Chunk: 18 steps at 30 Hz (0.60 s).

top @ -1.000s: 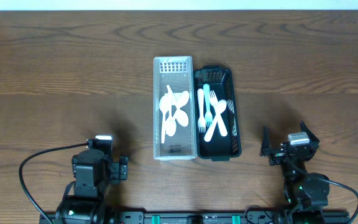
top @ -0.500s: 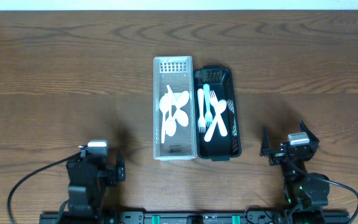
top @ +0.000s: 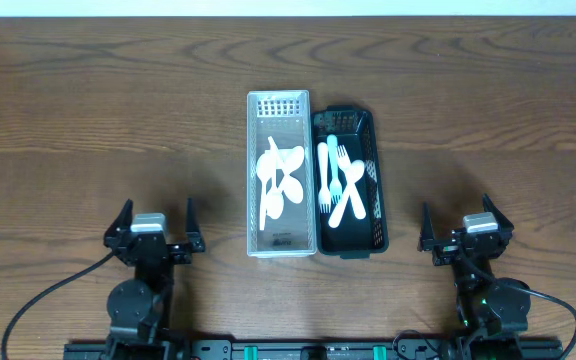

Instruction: Pack container

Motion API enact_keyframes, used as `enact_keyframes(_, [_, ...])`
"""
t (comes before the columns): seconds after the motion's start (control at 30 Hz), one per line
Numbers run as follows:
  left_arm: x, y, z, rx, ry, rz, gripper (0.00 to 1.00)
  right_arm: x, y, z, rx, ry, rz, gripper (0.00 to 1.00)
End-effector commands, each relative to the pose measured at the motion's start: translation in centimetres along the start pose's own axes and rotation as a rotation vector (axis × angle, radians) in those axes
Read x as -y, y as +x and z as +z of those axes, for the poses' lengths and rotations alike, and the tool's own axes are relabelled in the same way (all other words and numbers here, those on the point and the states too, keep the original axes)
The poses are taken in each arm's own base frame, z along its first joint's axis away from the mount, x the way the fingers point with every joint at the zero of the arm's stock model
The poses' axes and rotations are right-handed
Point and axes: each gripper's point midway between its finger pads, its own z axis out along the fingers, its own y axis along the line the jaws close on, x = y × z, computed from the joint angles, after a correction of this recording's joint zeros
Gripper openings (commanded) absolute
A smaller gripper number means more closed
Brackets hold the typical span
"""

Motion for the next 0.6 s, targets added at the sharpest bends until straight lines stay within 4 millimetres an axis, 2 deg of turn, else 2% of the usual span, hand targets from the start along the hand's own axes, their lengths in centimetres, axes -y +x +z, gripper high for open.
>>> enact_keyframes(0.0, [1.4,0.6,0.2,0.020,0.084,0.005,0.98,-0.3,0.0,0.0,0.002,-0.015,0.014,0.99])
enact_keyframes(0.13, [2.7,1.9,0.3,-0.004,0.155,0.006,0.98,-0.3,0.0,0.0,0.003,-0.015,0.014,0.99])
enact_keyframes(0.27, [3.0,3.8,0.2,-0.078,0.172,-0.010,0.98,-0.3,0.0,0.0,0.003,-0.015,0.014,0.99])
enact_keyframes(0.57, [3.1,3.7,0.2,-0.076,0.178,-0.017,0.98,-0.3,0.0,0.0,0.003,-0.015,0.014,0.99])
